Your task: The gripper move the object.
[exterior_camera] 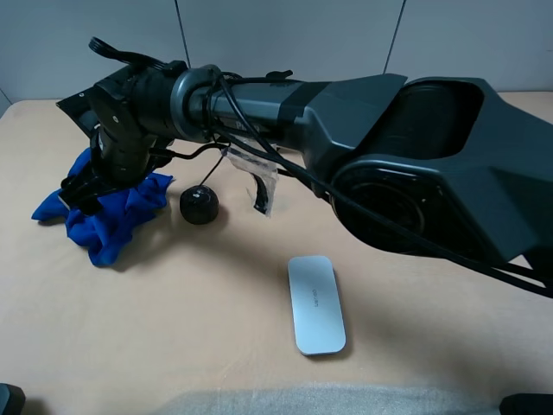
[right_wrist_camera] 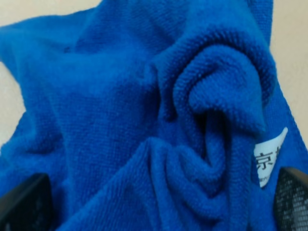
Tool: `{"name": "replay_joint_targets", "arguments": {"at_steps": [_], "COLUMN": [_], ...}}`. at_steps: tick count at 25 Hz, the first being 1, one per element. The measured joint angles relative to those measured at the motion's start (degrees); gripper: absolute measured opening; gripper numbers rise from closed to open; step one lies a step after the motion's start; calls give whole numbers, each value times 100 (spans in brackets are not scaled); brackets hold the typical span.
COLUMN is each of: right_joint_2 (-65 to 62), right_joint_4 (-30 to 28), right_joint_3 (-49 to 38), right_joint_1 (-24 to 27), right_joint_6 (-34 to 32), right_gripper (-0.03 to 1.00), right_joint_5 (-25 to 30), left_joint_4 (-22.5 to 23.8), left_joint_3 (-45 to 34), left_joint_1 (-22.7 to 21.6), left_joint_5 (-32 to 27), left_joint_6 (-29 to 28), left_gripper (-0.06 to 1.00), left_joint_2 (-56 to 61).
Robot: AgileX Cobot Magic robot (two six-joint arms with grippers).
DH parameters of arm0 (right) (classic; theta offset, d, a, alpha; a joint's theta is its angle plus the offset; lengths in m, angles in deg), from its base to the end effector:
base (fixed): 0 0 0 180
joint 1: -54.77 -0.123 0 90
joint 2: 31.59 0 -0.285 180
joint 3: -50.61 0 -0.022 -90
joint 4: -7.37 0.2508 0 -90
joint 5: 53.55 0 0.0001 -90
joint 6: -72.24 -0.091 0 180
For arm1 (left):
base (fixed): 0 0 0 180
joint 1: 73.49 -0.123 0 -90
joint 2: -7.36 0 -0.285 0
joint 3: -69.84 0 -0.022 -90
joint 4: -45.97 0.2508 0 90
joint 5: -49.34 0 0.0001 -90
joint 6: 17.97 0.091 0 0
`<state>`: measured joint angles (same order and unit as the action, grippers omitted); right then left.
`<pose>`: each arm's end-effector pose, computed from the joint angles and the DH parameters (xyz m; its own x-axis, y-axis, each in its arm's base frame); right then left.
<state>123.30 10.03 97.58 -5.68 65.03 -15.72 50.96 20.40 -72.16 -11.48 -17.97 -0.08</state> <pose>0.2713 0.4838 0.1125 -0.5441 -0.6318 -0.5520 -0.8000 0.5890 0.1143 -0.0040 0.0070 0.2732 -0.4647 0.0532 -0.8838 -0.0244 0.9970 0.0728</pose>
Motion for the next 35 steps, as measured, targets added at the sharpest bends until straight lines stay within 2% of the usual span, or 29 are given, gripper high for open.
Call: {"name": "replay_joint_targets", "arguments": {"at_steps": [5,13,16,21,26,35], "right_joint_2": [-159,-702,-920,-1144,-1335,-1924], "right_joint_4": [-5,39,283,1079,1187,877], "right_joint_3": [0,56,61,68,68,43], "right_joint_1": [4,49,151,426,583,633], "right_joint_6": [70,339,623,1260,1439,1479], "right_gripper": [69,69,69,69,69,69], "right_joint_5": [223,1078,1435,2173,3019,3198], "left_joint_4": [0,0,0,0,0,0], "left_joint_3": [0,0,0,0,0,0], "left_joint_1": [0,0,0,0,0,0], "left_joint_5": [0,0,0,0,0,0], "left_joint_6": [0,0,0,0,0,0], "left_gripper": [93,93,93,93,93,93], "left_joint_2": [0,0,0,0,0,0]}}
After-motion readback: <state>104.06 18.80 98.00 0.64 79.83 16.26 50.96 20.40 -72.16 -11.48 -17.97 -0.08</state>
